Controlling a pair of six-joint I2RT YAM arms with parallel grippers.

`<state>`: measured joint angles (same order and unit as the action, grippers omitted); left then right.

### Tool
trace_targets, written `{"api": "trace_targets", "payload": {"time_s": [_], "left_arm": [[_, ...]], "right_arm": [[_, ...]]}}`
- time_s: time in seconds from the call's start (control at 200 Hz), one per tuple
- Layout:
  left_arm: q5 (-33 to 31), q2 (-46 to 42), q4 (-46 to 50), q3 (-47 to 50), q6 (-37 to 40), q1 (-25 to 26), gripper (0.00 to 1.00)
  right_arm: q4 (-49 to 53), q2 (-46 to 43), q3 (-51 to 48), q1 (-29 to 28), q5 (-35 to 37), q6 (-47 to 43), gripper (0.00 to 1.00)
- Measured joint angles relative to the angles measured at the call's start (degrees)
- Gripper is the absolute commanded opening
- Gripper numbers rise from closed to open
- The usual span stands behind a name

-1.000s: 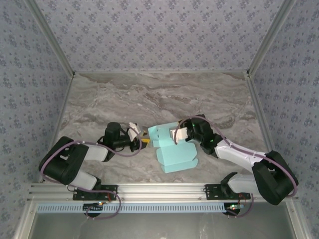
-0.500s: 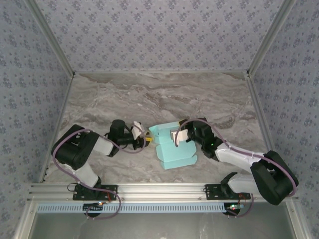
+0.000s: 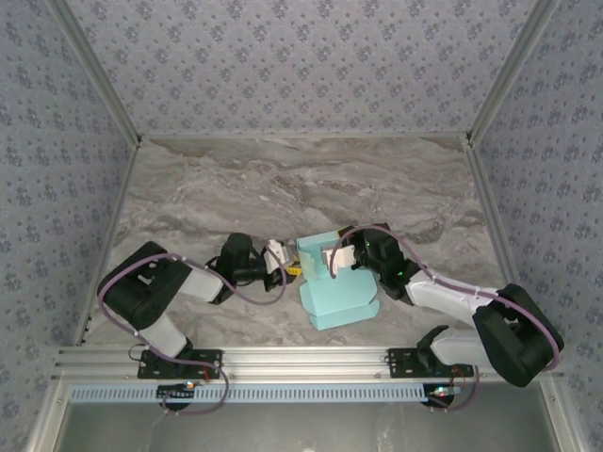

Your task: Fold the paper box

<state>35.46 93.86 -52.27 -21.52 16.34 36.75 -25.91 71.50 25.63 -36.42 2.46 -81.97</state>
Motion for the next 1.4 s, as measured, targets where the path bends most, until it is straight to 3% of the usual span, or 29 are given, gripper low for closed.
{"api": "trace_targets", "payload": {"time_s": [0.899,1.154,1.404], "left_arm": [[-34.69,-0.79,-3.8,0.61,-11.56,7.82,0.41],[-41.31,0.35,-6.58,0.57,-11.5,7.96,0.44],[-42.12,0.46,-10.58,2.45,-9.53,8.0,0.46]], "right_arm": [[-13.94,4.31,-2.6,-7.5,14.45,3.63,0.01],[-15.1,5.73,-2.6,-8.7,17.14,4.72,0.01],[-16.06,8.44,-1.81,-8.68,18.14,6.12,0.03]]}}
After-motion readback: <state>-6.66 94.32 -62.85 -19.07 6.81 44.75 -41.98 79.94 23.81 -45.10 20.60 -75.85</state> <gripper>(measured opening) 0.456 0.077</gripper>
